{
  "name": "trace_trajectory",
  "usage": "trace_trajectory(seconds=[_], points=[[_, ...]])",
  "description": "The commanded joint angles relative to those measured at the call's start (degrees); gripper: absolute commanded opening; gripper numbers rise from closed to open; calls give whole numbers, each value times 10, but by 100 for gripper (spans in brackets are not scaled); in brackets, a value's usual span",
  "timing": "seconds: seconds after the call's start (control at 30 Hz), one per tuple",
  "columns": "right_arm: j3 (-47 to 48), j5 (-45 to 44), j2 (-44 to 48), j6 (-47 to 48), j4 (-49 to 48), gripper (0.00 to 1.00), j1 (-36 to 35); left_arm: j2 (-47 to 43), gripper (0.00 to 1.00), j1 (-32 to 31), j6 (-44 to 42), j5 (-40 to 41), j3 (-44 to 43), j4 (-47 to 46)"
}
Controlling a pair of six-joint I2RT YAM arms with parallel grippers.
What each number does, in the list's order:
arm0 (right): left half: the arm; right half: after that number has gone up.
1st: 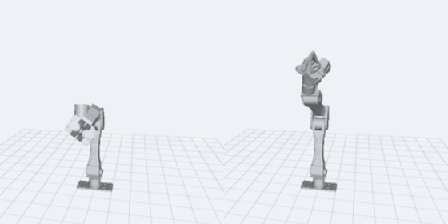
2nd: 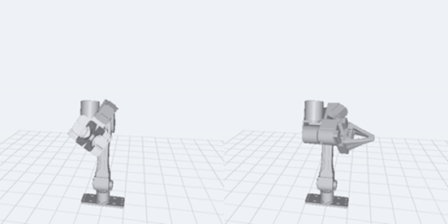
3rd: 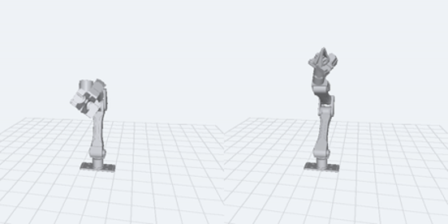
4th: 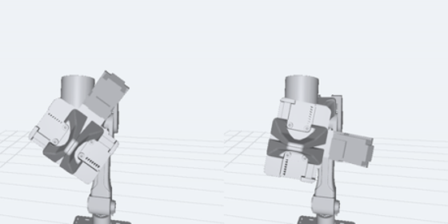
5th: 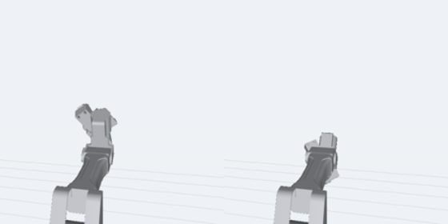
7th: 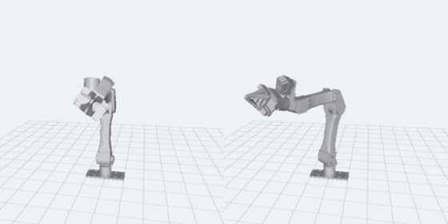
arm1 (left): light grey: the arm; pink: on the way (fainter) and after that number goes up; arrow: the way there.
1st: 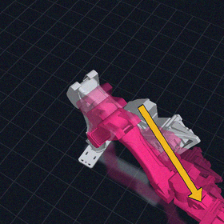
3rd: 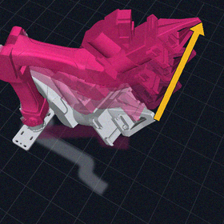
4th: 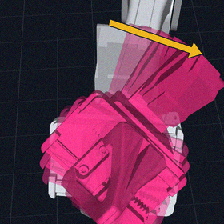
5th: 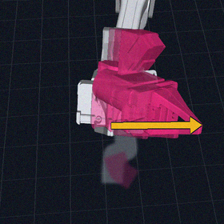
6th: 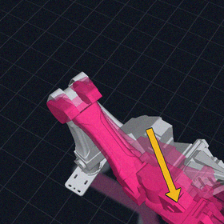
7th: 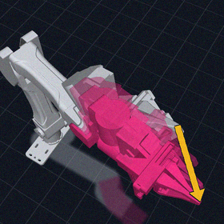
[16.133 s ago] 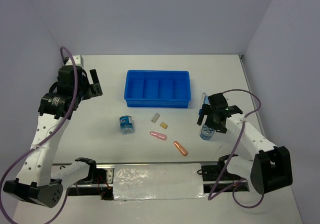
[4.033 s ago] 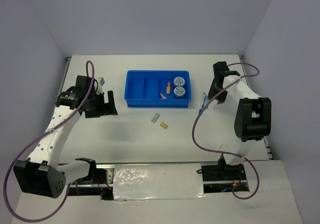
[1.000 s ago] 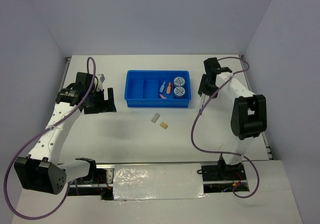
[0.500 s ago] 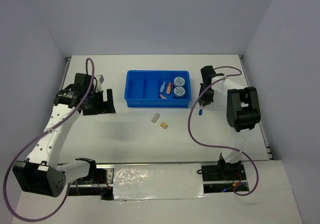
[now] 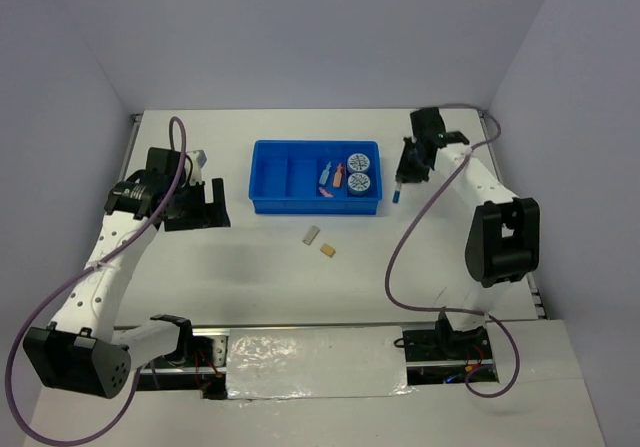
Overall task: Sort the stationery into containers
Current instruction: Pick up the stationery from the center of the board, then place the stationery in the storage box, then pick up the stationery from the center of the board.
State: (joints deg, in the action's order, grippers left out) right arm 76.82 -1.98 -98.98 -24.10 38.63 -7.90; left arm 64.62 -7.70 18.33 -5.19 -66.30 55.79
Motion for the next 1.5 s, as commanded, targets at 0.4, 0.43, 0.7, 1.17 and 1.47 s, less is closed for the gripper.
trace_trajectory(seconds=[0.4,0.43,0.7,1.17,1.47], points=[[442,115,-229,-53,38,24,-206,12,99,1,66,-32,-55,-26],[446,115,-237,-53,34,24,-212,10,99,1,64,-36,-59,-26],[462,98,-296,-73,41,34,-226,0,99,1,59,-57,-40,-33],[432,64,-93,-48,88,67,-198,112,99,-200,151,67,-52,-89],[107,84,276,10,106,68,-145,320,91,-322,120,109,-88,-258]])
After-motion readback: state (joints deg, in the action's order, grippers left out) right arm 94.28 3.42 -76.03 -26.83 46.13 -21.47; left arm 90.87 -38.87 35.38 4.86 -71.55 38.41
